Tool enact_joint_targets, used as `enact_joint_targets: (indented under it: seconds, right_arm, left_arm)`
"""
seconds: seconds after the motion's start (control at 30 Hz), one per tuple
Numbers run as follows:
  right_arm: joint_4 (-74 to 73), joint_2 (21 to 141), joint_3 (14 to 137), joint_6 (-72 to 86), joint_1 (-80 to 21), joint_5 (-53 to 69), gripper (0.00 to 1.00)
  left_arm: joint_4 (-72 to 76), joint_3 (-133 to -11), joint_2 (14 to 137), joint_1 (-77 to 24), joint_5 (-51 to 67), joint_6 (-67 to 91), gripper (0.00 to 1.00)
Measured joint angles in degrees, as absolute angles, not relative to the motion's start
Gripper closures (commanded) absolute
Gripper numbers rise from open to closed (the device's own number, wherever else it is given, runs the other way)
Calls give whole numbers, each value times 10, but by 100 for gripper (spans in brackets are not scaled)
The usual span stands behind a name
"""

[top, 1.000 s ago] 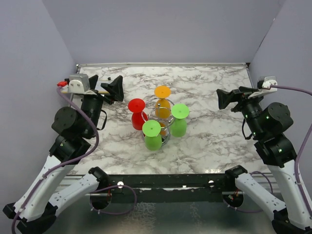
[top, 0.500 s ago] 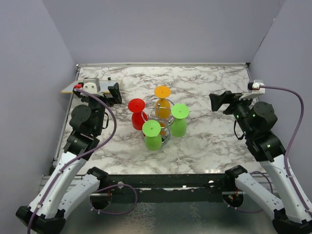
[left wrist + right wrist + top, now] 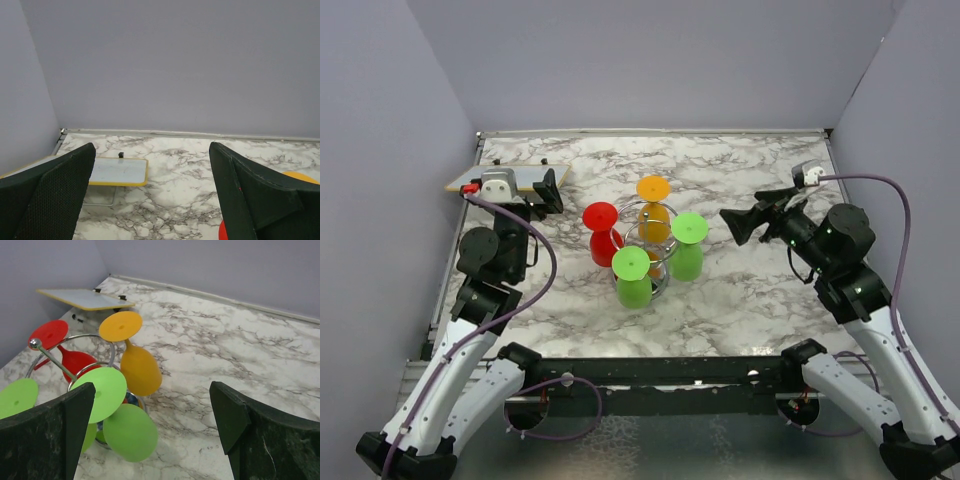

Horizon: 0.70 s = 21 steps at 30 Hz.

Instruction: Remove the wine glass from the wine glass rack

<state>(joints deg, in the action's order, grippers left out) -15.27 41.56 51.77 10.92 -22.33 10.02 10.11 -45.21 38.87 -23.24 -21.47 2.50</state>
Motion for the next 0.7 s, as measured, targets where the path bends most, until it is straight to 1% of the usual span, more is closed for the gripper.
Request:
enact_joint_targets:
  seconds: [0.2, 0.27, 0.37, 0.53, 0.7]
  right_arm:
    - [-152, 470, 533, 111, -225, 175, 0]
    - [-155, 481, 540, 118, -225, 187, 0]
    - [-155, 484, 552, 128, -225, 189, 0]
    - [-154, 475, 563, 139, -225, 183, 0]
    - [-157, 464, 563, 138, -225, 171, 0]
  left_arm:
    - [107, -452, 388, -232, -206, 29, 1]
    - [89, -455, 388, -232, -200, 42, 1]
    - [12, -488, 396, -231, -180, 76, 1]
    - [-129, -568, 400, -229, -103, 155, 1]
    - [-227, -562, 355, -229, -27, 251, 1]
